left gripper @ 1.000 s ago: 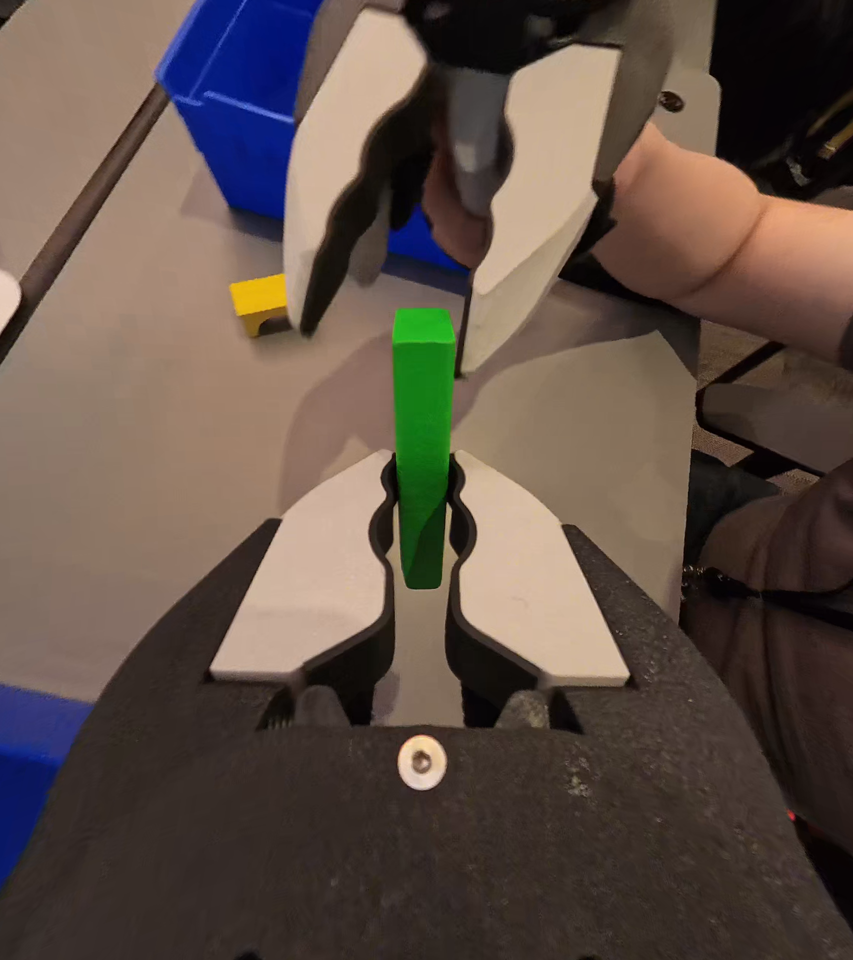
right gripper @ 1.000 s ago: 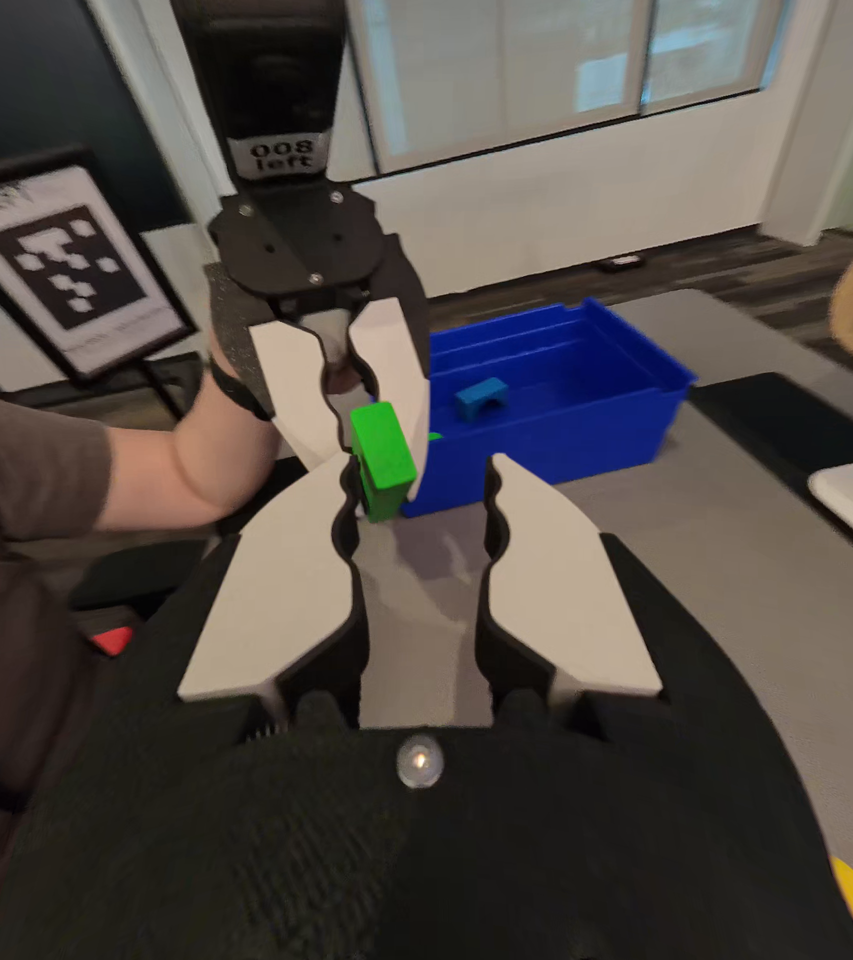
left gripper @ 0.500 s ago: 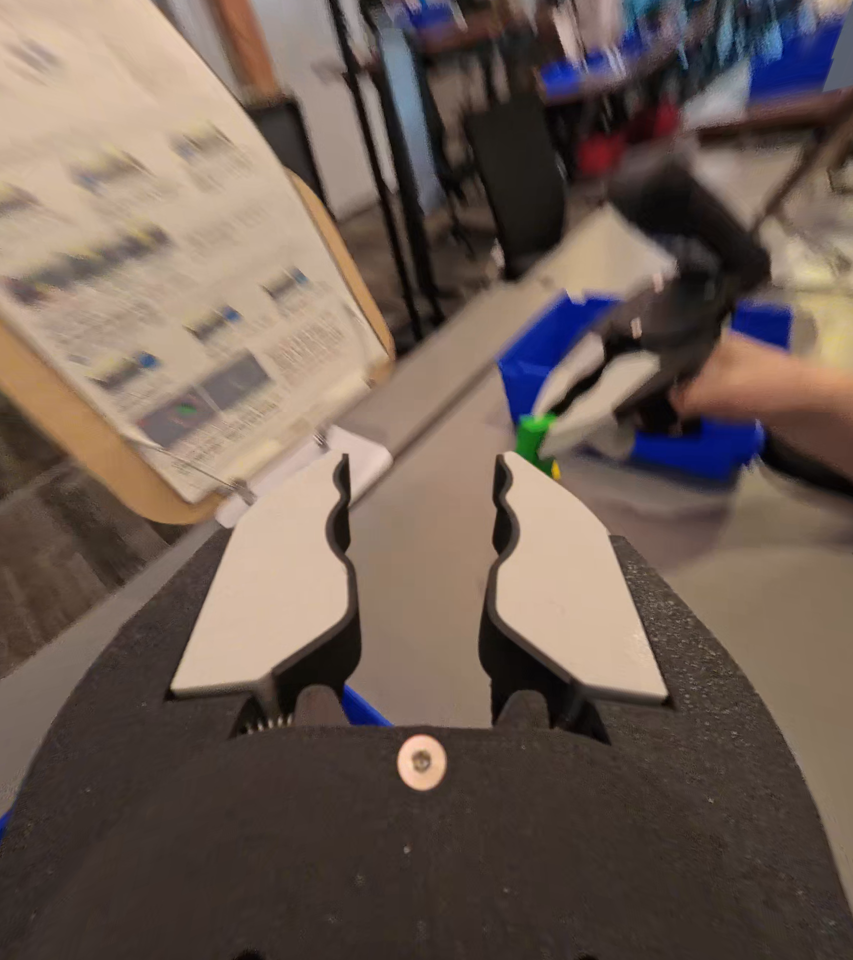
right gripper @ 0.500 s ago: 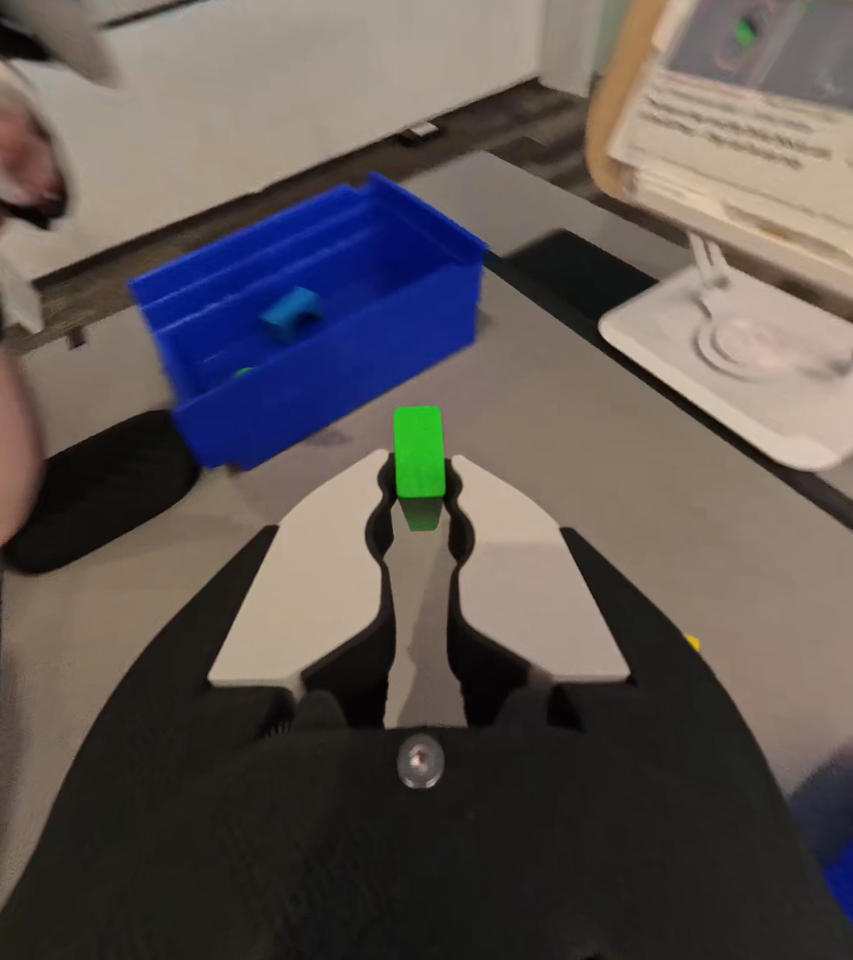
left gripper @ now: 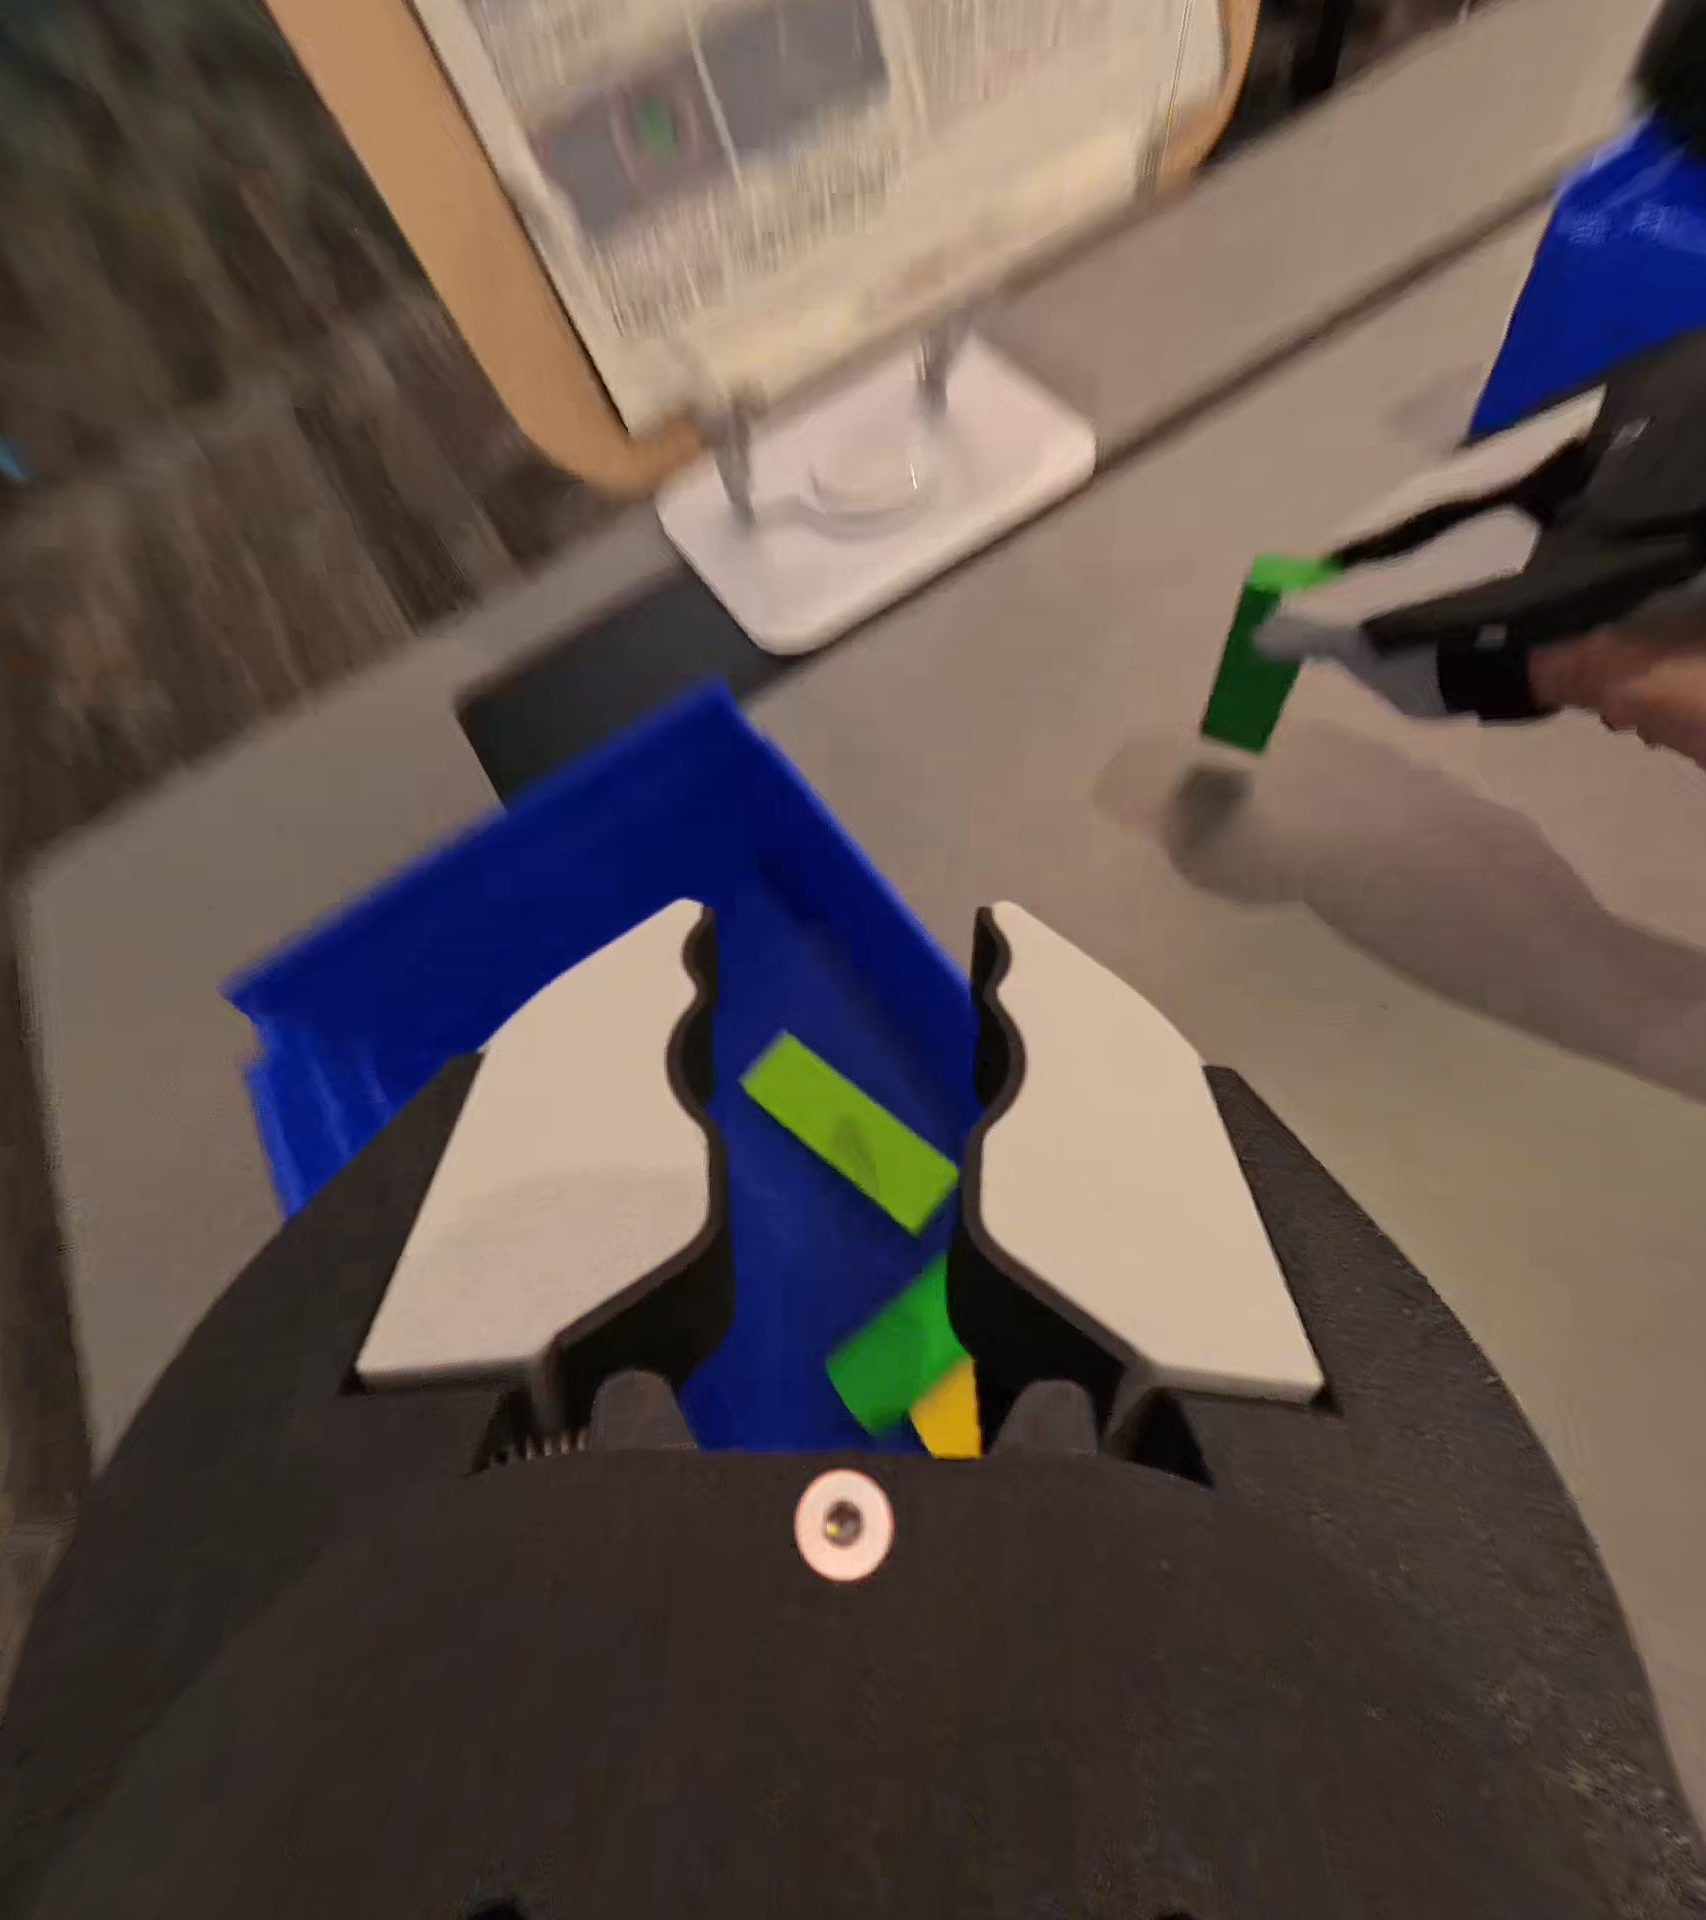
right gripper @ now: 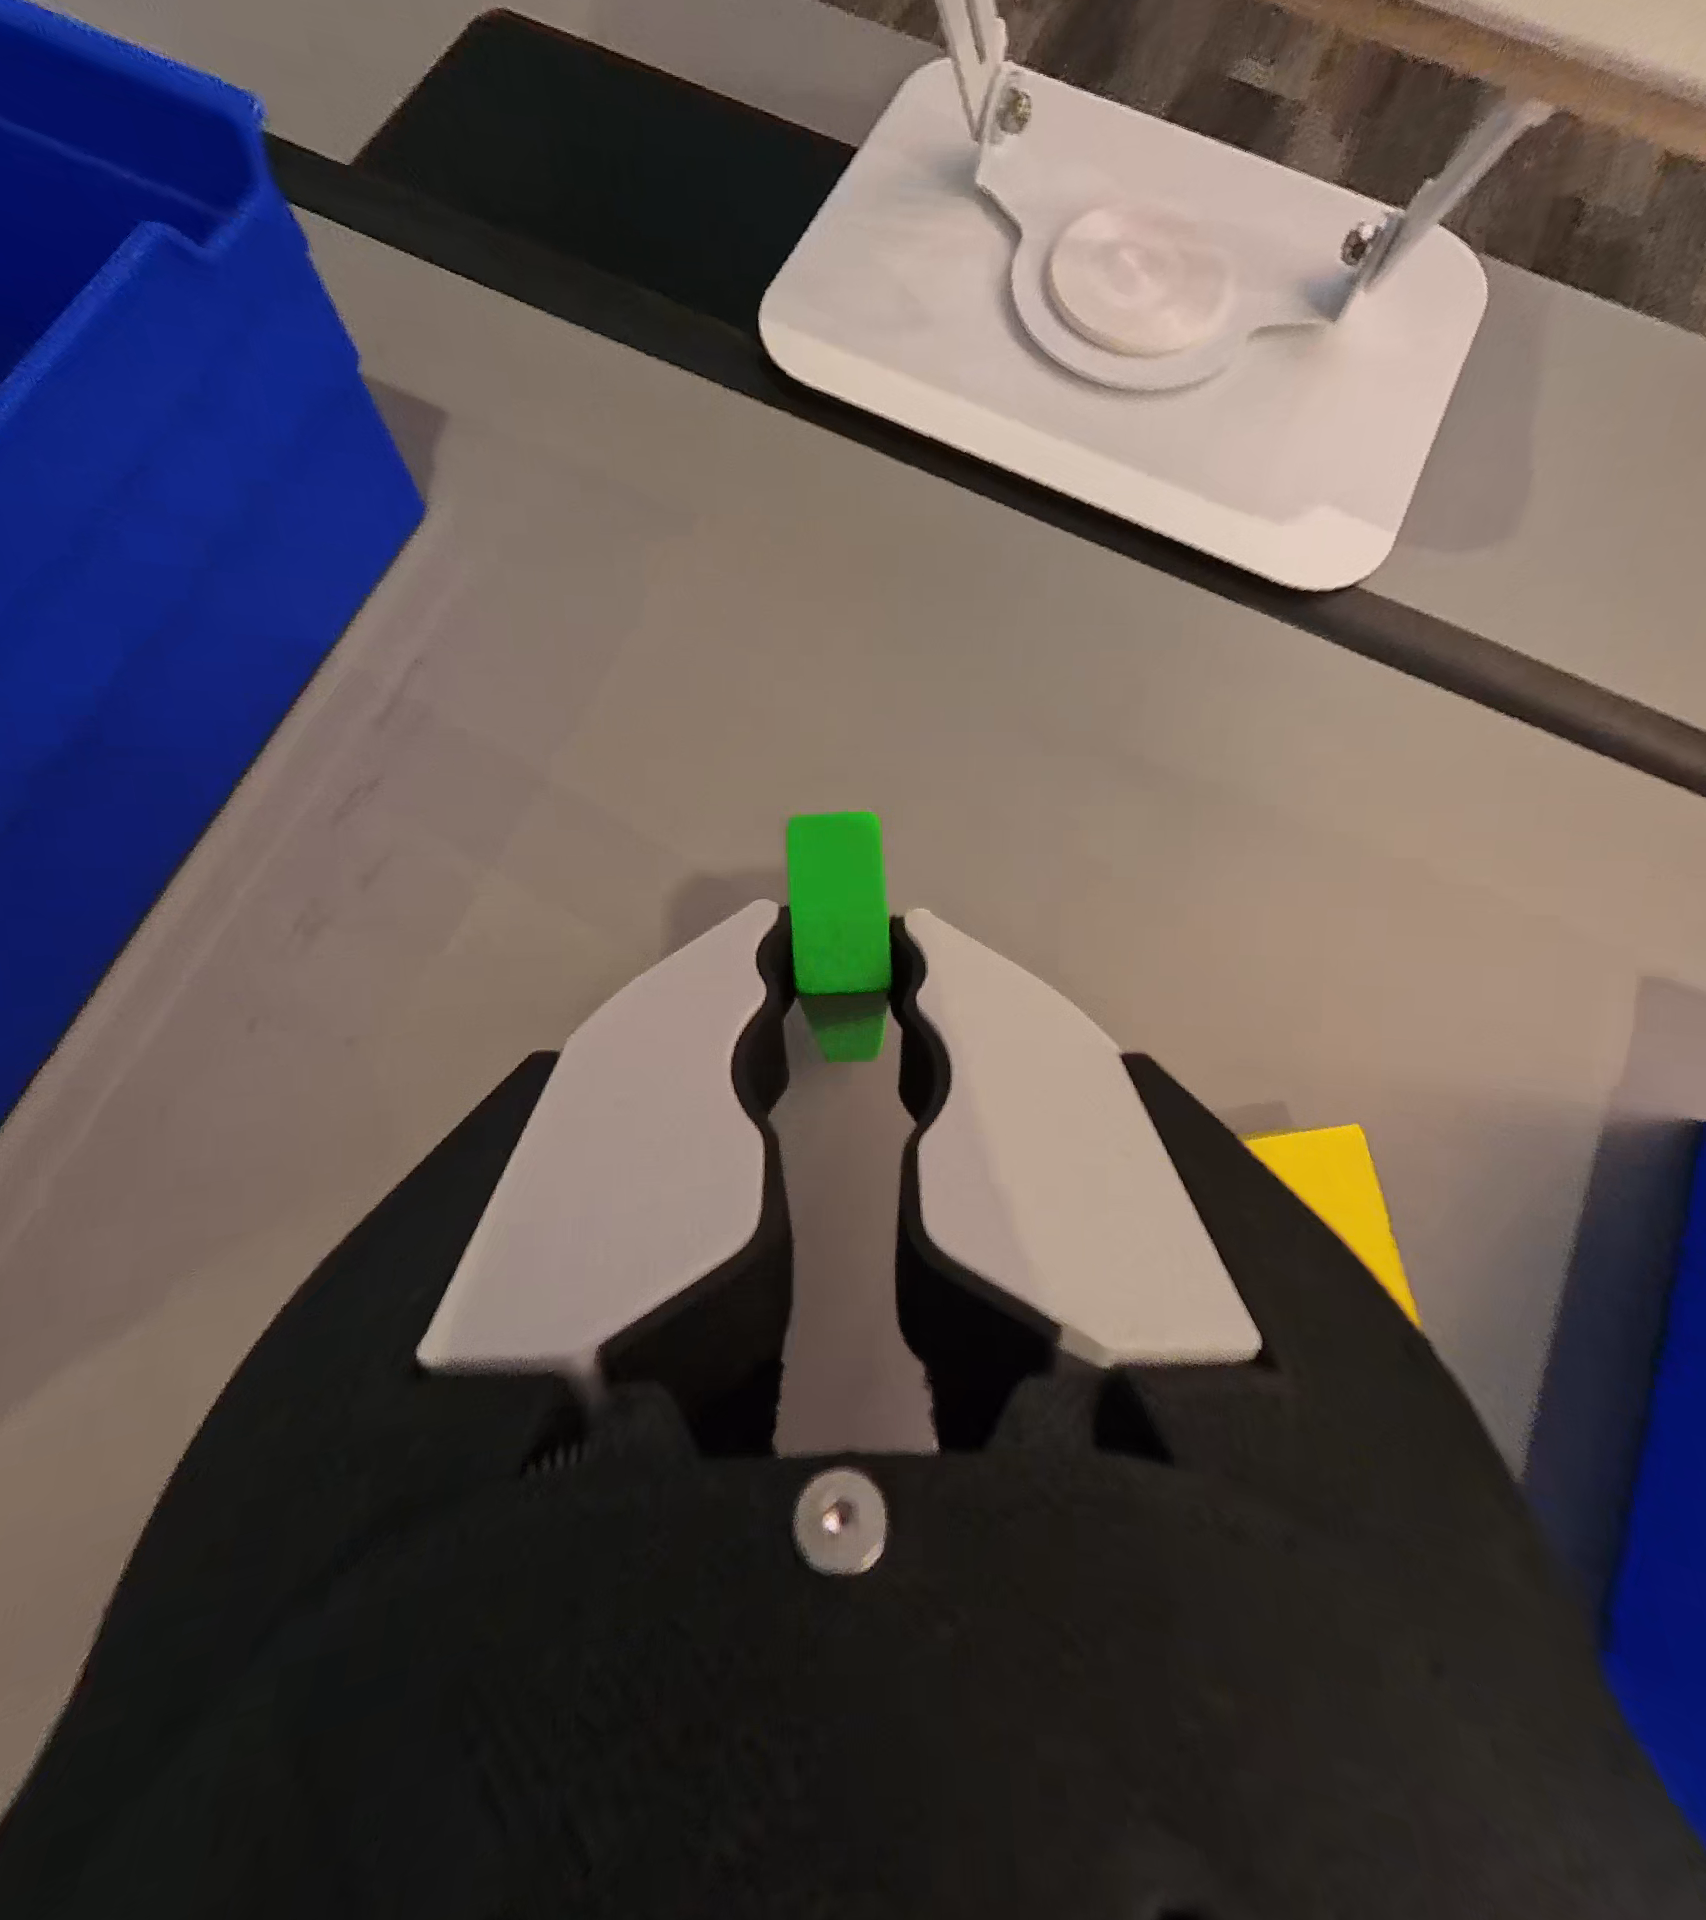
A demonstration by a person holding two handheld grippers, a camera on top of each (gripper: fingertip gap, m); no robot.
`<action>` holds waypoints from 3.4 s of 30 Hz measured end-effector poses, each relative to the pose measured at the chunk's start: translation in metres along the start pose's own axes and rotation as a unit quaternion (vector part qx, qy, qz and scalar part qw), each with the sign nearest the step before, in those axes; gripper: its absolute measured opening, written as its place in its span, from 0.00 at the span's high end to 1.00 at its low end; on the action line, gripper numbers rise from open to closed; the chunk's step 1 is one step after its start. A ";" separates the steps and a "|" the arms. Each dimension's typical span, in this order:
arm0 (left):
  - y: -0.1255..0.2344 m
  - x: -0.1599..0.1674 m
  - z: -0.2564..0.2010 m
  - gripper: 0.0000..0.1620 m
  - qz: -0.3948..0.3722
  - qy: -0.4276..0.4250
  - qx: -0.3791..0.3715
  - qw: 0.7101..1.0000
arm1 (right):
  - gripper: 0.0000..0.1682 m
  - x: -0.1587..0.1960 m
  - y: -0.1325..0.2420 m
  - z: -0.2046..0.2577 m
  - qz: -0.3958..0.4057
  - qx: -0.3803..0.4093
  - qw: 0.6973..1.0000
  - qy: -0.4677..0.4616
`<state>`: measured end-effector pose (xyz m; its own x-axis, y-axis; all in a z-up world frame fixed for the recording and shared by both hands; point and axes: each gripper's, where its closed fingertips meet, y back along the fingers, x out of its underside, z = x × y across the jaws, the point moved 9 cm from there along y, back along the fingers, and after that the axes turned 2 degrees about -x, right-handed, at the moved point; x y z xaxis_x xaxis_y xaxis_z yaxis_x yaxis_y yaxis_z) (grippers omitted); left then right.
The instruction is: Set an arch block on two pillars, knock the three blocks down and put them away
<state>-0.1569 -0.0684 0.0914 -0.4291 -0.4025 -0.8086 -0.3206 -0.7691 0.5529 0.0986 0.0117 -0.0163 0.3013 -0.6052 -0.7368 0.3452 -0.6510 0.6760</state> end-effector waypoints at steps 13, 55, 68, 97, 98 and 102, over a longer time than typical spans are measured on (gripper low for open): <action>-0.086 0.063 0.028 0.68 0.274 0.121 0.003 0.954 | 0.88 0.012 -0.009 0.002 0.003 0.037 0.999 -0.028; -0.009 0.001 0.013 0.79 0.063 0.050 0.061 0.995 | 0.72 -0.042 0.091 0.040 -0.202 -0.369 0.902 -0.099; -0.002 -0.046 -0.093 0.79 -0.074 -0.107 0.128 0.983 | 0.86 -0.042 0.096 0.053 -0.200 -0.494 0.831 -0.162; 0.005 -0.039 -0.079 0.72 -0.050 -0.073 0.076 0.993 | 0.90 0.019 0.000 -0.063 -0.040 0.010 0.997 -0.065; 0.004 -0.039 -0.079 0.71 -0.048 -0.075 0.078 0.993 | 0.90 0.020 -0.002 -0.063 -0.040 0.014 0.997 -0.059; 0.005 -0.039 -0.078 0.68 -0.050 -0.078 0.071 0.993 | 0.90 0.025 -0.011 -0.062 -0.027 0.012 0.998 -0.063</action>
<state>-0.0754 -0.0951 0.1099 -0.5110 -0.2369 -0.8263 -0.4801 -0.7187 0.5029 0.1577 0.0320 -0.0426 0.1687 -0.6213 -0.7652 0.3360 -0.6936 0.6372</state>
